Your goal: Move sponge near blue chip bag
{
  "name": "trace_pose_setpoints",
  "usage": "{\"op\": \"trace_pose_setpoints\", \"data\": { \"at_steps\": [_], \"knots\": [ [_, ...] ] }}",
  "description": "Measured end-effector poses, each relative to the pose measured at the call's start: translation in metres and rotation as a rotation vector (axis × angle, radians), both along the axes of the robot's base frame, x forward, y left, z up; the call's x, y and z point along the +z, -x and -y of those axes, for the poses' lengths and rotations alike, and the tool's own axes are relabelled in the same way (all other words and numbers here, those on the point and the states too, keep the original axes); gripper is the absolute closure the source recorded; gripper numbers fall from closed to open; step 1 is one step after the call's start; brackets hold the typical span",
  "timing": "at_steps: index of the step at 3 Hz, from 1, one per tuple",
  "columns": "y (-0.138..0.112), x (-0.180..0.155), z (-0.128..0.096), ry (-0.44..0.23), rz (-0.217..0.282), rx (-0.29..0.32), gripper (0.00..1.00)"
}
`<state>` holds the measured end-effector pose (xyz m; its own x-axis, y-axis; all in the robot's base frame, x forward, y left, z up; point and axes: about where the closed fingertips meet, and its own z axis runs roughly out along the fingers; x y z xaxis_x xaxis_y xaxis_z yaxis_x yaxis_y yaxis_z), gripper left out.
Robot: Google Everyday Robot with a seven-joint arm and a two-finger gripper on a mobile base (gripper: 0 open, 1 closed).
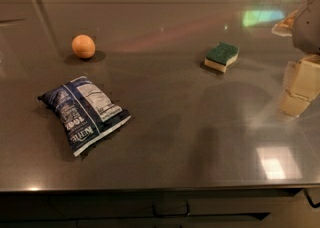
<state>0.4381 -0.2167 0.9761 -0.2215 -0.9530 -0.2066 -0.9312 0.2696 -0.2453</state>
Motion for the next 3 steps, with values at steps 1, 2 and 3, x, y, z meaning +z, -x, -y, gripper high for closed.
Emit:
{"op": "trace_pose_setpoints", "data": {
  "at_steps": [1, 2, 3],
  "knots": [
    [0.0, 0.0, 0.0, 0.0, 0.0, 0.0, 0.0],
    [-0.018, -0.009, 0.0, -0.032, -0.004, -0.051, 0.0],
    [-0.044, -0.022, 0.0, -0.093, 0.003, -0.128, 0.0]
  ]
}}
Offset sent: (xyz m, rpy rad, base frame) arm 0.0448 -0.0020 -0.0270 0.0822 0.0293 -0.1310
